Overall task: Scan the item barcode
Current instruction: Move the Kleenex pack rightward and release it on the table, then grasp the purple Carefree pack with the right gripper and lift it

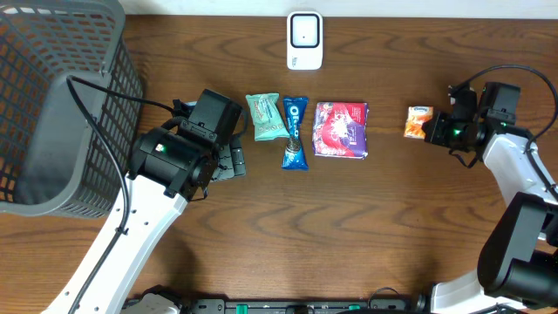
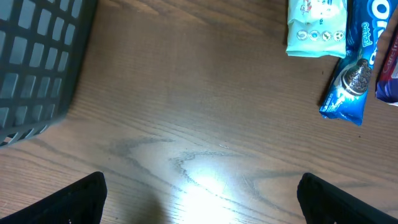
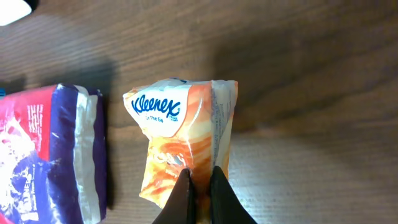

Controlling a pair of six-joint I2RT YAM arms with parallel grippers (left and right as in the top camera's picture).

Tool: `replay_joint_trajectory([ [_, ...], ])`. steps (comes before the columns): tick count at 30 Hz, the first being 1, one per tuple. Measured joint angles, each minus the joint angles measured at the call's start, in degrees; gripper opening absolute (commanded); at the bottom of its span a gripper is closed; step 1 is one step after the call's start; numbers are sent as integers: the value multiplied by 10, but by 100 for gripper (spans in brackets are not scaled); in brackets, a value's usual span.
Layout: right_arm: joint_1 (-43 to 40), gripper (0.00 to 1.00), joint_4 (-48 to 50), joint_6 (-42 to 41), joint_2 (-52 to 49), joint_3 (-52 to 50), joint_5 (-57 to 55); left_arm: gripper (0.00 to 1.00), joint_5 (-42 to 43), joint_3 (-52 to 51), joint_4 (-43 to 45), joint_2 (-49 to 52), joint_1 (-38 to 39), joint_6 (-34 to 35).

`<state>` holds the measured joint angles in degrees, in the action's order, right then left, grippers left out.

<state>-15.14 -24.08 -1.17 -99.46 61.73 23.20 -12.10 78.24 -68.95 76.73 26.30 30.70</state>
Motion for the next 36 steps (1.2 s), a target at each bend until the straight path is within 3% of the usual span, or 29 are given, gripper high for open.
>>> replay_joint_trajectory([
  [8,4,5,21,0,-50,0,2,98,0,0,0,0,0,0],
  [9,4,11,22,-2,-51,0,2,98,0,0,0,0,0,0],
  [12,4,60,23,-6,-51,1,3,98,0,0,0,0,0,0],
  [13,4,64,19,-6,-51,1,3,98,0,0,0,0,0,0],
  [18,4,66,-57,-6,-51,30,-17,98,0,0,0,0,0,0],
  [25,7,63,-173,-7,-52,172,2,98,0,0,0,0,0,0],
  [31,46,66,-175,5,-51,195,94,98,0,0,0,0,0,0],
  [33,73,73,-165,10,-51,189,108,98,0,0,0,0,0,0],
  [36,109,72,-130,1,-52,169,108,98,0,0,0,0,0,0],
])
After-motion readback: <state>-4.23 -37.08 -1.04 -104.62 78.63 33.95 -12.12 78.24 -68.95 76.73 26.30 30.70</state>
